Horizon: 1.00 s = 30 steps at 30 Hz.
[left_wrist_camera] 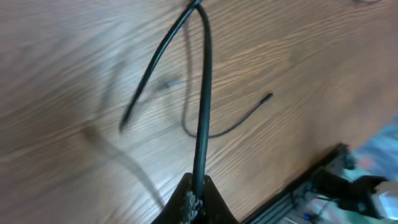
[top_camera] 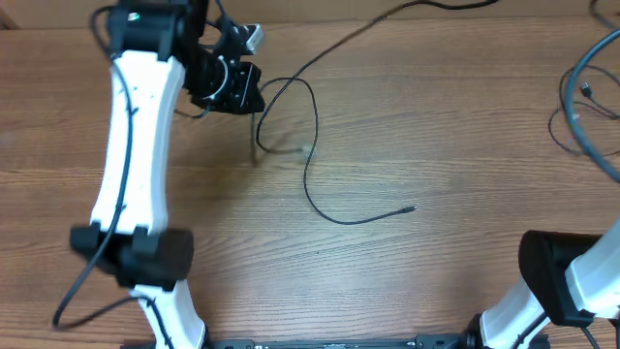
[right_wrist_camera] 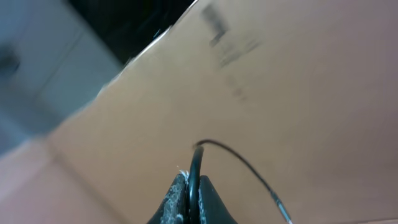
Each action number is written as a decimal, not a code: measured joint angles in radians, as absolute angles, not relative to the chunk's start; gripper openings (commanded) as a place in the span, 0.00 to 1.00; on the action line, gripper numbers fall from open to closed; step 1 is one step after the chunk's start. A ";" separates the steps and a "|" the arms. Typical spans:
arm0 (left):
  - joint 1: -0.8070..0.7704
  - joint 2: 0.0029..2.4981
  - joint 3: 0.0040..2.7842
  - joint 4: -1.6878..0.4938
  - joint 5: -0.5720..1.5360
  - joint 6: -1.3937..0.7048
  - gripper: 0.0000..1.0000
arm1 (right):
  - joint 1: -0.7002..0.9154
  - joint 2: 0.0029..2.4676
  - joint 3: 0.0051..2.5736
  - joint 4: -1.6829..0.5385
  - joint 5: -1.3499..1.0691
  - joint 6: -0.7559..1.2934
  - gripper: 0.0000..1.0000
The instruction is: Untangle cables
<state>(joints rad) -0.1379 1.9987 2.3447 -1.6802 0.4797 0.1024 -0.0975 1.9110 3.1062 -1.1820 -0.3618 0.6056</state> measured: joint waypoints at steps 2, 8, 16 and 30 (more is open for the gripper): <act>-0.143 1.956 2.354 -1.687 0.409 0.065 0.04 | -0.145 1.910 3.106 -1.185 -0.314 0.639 0.03; -0.126 1.934 2.359 -1.684 0.115 -0.173 0.04 | -0.283 1.909 3.106 -1.334 -0.115 0.685 0.04; -0.118 1.935 2.359 -1.663 0.022 -0.271 0.04 | -0.419 1.909 3.085 -1.414 0.076 0.682 0.04; -0.118 1.935 2.359 -1.645 0.038 -0.290 0.04 | -0.678 1.941 2.632 -1.431 0.084 0.784 0.54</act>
<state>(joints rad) -0.1181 1.9347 2.3589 -1.6451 0.0376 -0.2901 -0.6781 1.9408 2.6324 -1.4315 0.0845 0.7841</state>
